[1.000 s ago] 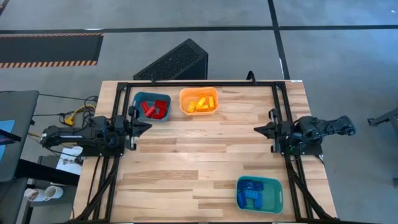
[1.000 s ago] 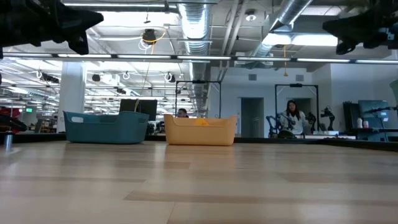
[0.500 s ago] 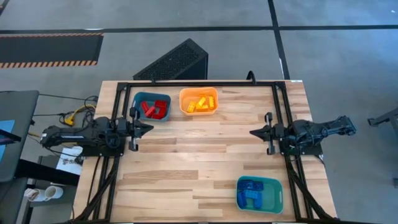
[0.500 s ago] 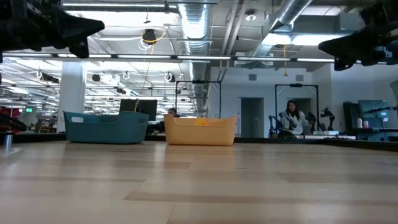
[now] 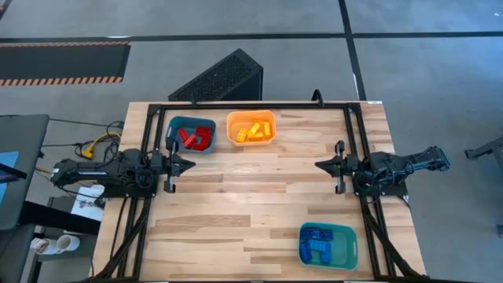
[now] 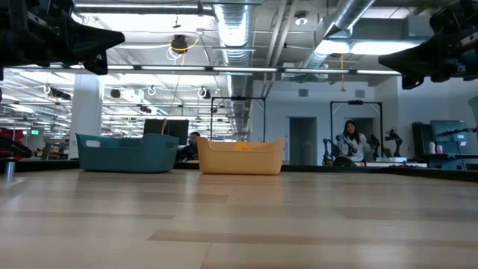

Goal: Sort & place blocks by color
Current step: Return to Home Position

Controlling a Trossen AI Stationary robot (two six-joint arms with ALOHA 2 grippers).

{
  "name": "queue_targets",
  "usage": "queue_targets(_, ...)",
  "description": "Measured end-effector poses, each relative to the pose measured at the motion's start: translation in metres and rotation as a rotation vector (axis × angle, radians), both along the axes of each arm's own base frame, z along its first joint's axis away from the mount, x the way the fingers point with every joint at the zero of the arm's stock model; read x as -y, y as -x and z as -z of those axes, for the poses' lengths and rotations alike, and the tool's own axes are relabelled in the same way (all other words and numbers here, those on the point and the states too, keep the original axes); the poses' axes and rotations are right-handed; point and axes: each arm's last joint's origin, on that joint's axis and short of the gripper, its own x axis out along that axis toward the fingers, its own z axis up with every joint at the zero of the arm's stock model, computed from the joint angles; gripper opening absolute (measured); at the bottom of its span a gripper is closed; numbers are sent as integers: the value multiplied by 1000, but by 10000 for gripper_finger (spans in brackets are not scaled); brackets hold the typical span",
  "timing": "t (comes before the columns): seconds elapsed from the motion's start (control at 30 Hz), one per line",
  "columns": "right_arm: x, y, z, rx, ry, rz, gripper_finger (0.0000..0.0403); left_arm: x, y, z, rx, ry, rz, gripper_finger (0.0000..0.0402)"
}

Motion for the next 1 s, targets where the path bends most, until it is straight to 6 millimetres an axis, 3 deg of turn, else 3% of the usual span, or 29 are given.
queue_targets(0.23,0,0,0,-5,11,3,38,0,0,0,5,27,5,0)
queue_targets(0.4,0,0,1,-6,11,3,42,-4,0,2,-15,86,-120,0)
queue_targets(0.57,0,0,1,-8,12,4,42,-8,0,15,-148,46,-268,0)
queue_targets(1.0,0,0,1,-11,12,5,43,-8,-1,17,-193,73,-271,0)
